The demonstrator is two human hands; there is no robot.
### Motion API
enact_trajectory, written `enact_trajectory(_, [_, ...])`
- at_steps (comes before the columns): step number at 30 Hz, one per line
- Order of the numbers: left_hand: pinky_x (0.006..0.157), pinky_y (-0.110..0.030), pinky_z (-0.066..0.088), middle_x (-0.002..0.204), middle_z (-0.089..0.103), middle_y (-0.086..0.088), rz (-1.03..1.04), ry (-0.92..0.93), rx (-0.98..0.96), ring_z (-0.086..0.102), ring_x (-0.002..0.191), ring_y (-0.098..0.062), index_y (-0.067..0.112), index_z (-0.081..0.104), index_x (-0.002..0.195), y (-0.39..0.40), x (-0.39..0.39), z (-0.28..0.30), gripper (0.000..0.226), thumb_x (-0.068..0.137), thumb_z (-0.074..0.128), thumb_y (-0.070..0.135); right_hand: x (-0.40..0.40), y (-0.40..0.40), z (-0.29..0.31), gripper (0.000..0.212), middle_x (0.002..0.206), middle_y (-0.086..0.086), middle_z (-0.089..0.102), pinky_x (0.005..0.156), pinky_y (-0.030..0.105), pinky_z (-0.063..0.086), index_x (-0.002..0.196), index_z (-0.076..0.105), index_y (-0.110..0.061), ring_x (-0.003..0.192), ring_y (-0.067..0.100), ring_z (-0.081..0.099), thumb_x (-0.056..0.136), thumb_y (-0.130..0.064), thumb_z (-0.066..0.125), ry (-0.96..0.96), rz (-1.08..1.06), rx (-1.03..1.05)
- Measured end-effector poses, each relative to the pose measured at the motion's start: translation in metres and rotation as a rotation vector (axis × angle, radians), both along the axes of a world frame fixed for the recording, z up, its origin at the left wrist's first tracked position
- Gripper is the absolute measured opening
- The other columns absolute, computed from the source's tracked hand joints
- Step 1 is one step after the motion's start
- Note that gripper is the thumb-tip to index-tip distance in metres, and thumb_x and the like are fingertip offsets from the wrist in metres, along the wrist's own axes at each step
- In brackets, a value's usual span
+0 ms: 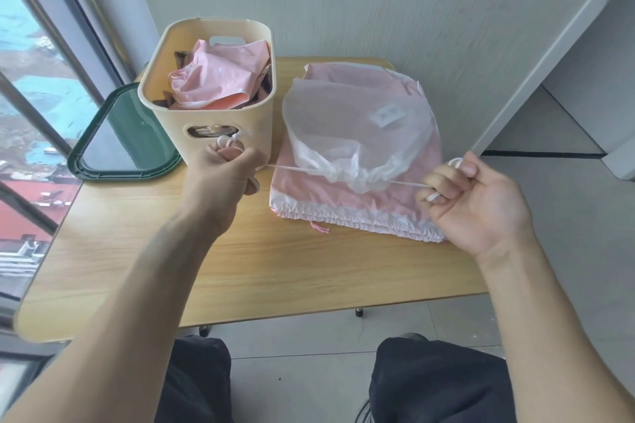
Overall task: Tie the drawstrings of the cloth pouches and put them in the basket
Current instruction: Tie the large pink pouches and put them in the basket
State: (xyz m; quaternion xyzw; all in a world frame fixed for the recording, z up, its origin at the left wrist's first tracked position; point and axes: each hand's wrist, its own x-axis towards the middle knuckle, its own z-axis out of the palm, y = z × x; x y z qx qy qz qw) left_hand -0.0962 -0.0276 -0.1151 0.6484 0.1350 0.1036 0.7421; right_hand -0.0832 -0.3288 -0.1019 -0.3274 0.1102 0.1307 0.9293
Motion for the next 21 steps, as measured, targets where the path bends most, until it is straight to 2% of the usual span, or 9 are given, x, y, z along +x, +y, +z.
enact_trajectory(5, [0.052, -0.027, 0.036, 0.051, 0.031, 0.007, 0.024, 0.004, 0.076, 0.033, 0.047, -0.015, 0.028, 0.030, 0.046, 0.006, -0.007, 0.007, 0.043, 0.064, 0.063, 0.006, 0.001, -0.021, 0.001, 0.044, 0.056, -0.008, 0.017, 0.047, 0.024, 0.025, 0.059, 0.033, -0.025, 0.047, 0.012, 0.019, 0.103, -0.029, 0.038, 0.122, -0.011, -0.068])
enact_trajectory(8, [0.053, -0.028, 0.037, 0.052, 0.031, 0.007, 0.025, -0.009, 0.157, 0.033, 0.050, -0.017, 0.028, 0.030, 0.046, 0.010, -0.008, 0.008, 0.046, 0.066, 0.063, 0.005, -0.001, -0.024, 0.001, 0.045, 0.052, -0.008, 0.018, 0.045, 0.024, 0.022, 0.056, 0.034, -0.025, 0.044, 0.011, 0.018, 0.100, -0.028, 0.041, 0.151, 0.003, -0.143])
enact_trajectory(11, [0.054, -0.028, 0.038, 0.054, 0.030, 0.002, 0.045, -0.013, 0.240, 0.034, 0.050, -0.017, 0.022, 0.030, 0.053, 0.009, -0.010, 0.008, 0.048, 0.076, 0.061, -0.006, -0.003, -0.023, 0.003, 0.041, 0.049, -0.008, 0.017, 0.044, 0.024, 0.019, 0.053, 0.036, -0.025, 0.041, 0.010, 0.018, 0.091, -0.029, 0.049, 0.117, 0.035, -0.272])
enact_trajectory(16, [0.050, -0.025, 0.031, 0.060, 0.036, -0.008, 0.009, -0.062, 0.428, 0.035, 0.051, -0.017, -0.003, 0.031, 0.060, 0.003, -0.015, 0.013, 0.031, 0.075, 0.057, -0.008, -0.014, -0.013, 0.006, 0.050, 0.048, -0.010, 0.015, 0.045, 0.026, 0.012, 0.055, 0.029, -0.026, 0.039, 0.008, 0.014, 0.103, -0.034, 0.044, 0.033, 0.286, -0.650])
enact_trajectory(19, [0.047, -0.023, 0.025, 0.060, 0.031, -0.008, -0.031, -0.136, 0.451, 0.025, 0.054, -0.018, 0.006, 0.025, 0.061, -0.003, -0.017, 0.021, 0.039, 0.077, 0.058, -0.008, -0.022, -0.005, 0.010, 0.053, 0.050, -0.007, 0.014, 0.046, 0.024, 0.009, 0.054, 0.028, -0.025, 0.042, 0.008, 0.011, 0.103, -0.031, 0.046, -0.047, 0.491, -0.858])
enact_trajectory(21, [0.052, -0.025, 0.027, 0.064, 0.031, -0.009, -0.072, -0.196, 0.418, 0.025, 0.058, -0.020, 0.012, 0.025, 0.064, -0.014, -0.021, 0.028, 0.043, 0.082, 0.059, -0.007, -0.028, 0.003, 0.011, 0.053, 0.052, -0.004, 0.015, 0.046, 0.025, 0.010, 0.056, 0.026, -0.024, 0.045, 0.011, 0.011, 0.103, -0.032, 0.049, -0.135, 0.621, -1.017])
